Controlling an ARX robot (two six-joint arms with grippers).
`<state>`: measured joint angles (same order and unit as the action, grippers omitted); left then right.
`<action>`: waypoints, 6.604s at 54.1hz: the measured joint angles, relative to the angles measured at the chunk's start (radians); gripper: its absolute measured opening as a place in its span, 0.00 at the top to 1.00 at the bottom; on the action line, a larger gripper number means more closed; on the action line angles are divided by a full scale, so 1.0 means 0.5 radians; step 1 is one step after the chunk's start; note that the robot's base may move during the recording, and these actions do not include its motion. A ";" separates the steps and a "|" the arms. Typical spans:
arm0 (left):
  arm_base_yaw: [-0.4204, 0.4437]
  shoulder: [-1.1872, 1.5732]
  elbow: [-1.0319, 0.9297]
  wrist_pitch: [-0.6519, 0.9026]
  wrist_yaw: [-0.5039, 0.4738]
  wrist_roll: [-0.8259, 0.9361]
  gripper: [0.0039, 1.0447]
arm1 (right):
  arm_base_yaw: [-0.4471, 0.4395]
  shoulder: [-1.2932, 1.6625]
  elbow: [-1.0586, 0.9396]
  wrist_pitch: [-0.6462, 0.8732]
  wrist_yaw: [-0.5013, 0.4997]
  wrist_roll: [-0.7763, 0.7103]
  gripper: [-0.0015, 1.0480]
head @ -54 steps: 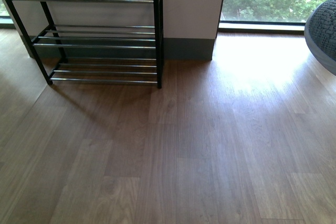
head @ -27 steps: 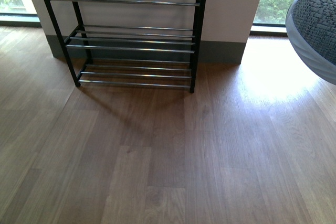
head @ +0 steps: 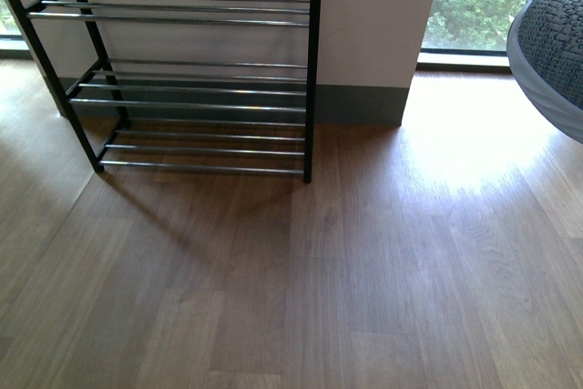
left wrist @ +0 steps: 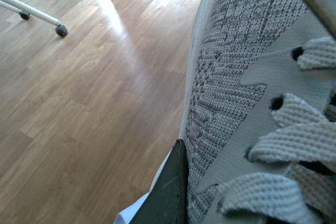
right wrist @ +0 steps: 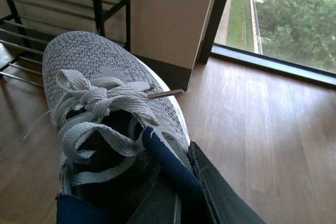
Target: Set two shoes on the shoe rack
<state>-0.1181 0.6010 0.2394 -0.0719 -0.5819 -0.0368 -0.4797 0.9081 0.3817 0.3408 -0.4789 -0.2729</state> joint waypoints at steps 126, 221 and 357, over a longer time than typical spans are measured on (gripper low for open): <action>-0.003 0.002 -0.014 -0.001 -0.001 0.004 0.98 | -0.002 0.002 -0.003 -0.002 0.013 0.002 0.99; 0.001 0.002 -0.014 0.000 -0.021 0.005 0.98 | 0.003 0.003 -0.003 -0.002 -0.030 0.007 0.99; 0.000 0.002 -0.014 0.000 -0.004 0.005 0.98 | 1.188 1.502 1.704 -1.011 1.180 1.750 0.99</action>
<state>-0.1181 0.6022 0.2325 -0.0719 -0.5838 -0.0341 0.1143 1.6592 1.2335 -0.1646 0.1108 0.6022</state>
